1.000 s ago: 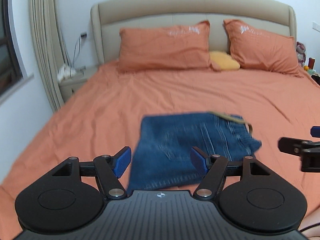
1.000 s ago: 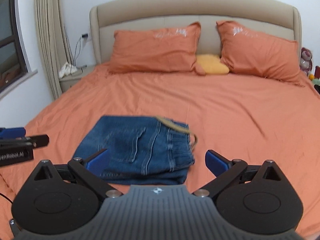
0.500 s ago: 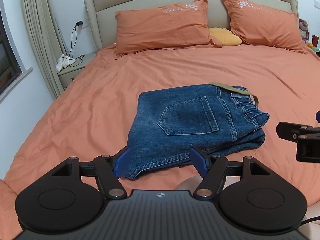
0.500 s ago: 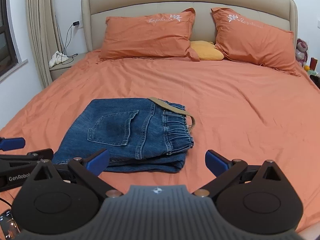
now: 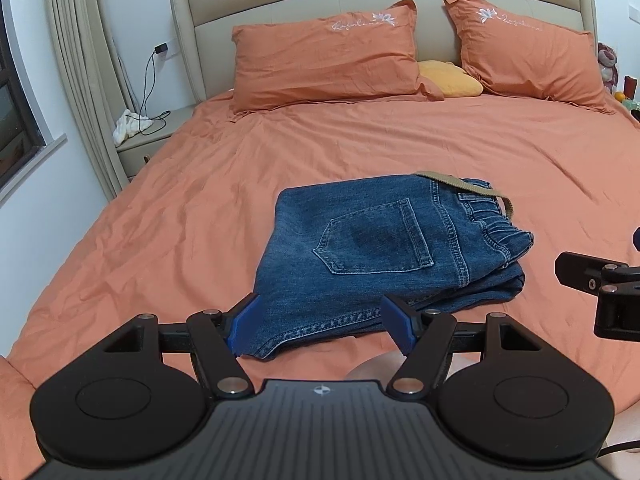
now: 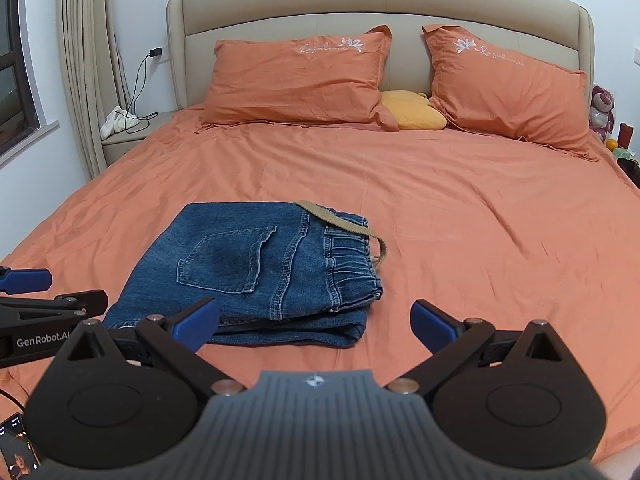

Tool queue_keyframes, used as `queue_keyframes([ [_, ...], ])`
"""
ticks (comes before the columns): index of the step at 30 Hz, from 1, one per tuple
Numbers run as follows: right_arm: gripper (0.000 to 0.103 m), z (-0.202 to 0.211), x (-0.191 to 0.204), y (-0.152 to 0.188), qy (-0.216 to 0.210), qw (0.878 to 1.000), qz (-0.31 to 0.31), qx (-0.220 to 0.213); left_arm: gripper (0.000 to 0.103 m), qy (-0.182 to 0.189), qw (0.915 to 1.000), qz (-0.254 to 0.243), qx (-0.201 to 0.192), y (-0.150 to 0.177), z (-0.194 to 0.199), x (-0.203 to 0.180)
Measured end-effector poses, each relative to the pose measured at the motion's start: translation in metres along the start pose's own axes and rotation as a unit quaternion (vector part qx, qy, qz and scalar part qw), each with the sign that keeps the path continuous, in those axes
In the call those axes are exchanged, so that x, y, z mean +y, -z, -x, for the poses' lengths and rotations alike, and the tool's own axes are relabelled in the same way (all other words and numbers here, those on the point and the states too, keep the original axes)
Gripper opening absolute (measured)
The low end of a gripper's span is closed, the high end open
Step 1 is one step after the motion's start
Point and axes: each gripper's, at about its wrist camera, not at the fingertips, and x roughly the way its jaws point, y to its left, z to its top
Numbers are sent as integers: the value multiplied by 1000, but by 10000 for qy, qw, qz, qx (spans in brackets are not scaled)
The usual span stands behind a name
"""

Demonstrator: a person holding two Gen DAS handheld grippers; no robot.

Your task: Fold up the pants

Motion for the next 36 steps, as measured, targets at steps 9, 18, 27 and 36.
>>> queue_keyframes([
  [9,97,4,-2,2,42,10000,-33,-2,79,13,10000,-29,22,1,4,-5],
  [18,97,7,-2,4,29,10000,-23,-39,79,22,10000,-71,-1,0,5,-6],
  [27,97,11,3,5,10,9999,77,-70,79,20,10000,-42,-43,0,7,-6],
  [36,98,16,3,3,61,9999,87,-94,79,34,10000,-19,-85,-1,12,-8],
])
